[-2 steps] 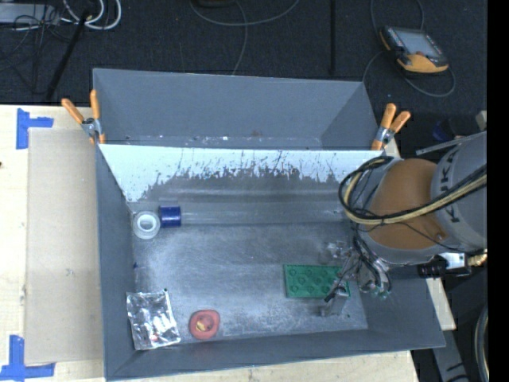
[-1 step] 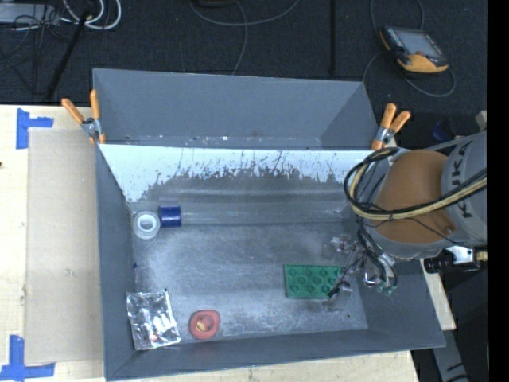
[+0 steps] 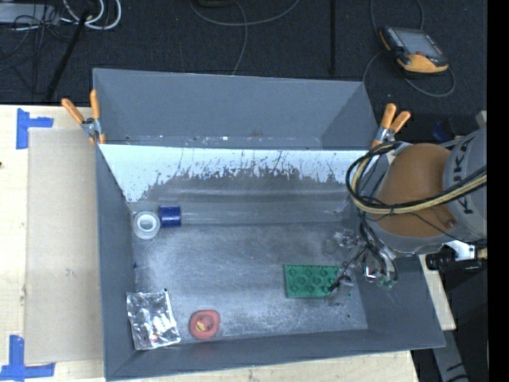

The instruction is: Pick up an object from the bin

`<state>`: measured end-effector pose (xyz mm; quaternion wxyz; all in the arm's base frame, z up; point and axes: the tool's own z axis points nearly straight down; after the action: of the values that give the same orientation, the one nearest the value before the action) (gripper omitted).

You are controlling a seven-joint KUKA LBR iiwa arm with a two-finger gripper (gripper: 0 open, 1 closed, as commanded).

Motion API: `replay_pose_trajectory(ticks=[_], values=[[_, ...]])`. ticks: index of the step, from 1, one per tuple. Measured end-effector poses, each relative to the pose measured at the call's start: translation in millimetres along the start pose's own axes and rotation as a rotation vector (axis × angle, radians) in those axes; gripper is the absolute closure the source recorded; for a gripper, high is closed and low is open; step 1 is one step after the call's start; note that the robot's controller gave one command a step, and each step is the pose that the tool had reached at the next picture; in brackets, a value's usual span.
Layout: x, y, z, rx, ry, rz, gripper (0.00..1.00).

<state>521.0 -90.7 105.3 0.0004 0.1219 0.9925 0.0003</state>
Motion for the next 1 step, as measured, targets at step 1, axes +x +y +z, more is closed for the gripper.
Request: replay_pose_trajectory(ticks=[1], values=[[0.0,9.3,37.0,0.0,0.005,0.134,0.0]])
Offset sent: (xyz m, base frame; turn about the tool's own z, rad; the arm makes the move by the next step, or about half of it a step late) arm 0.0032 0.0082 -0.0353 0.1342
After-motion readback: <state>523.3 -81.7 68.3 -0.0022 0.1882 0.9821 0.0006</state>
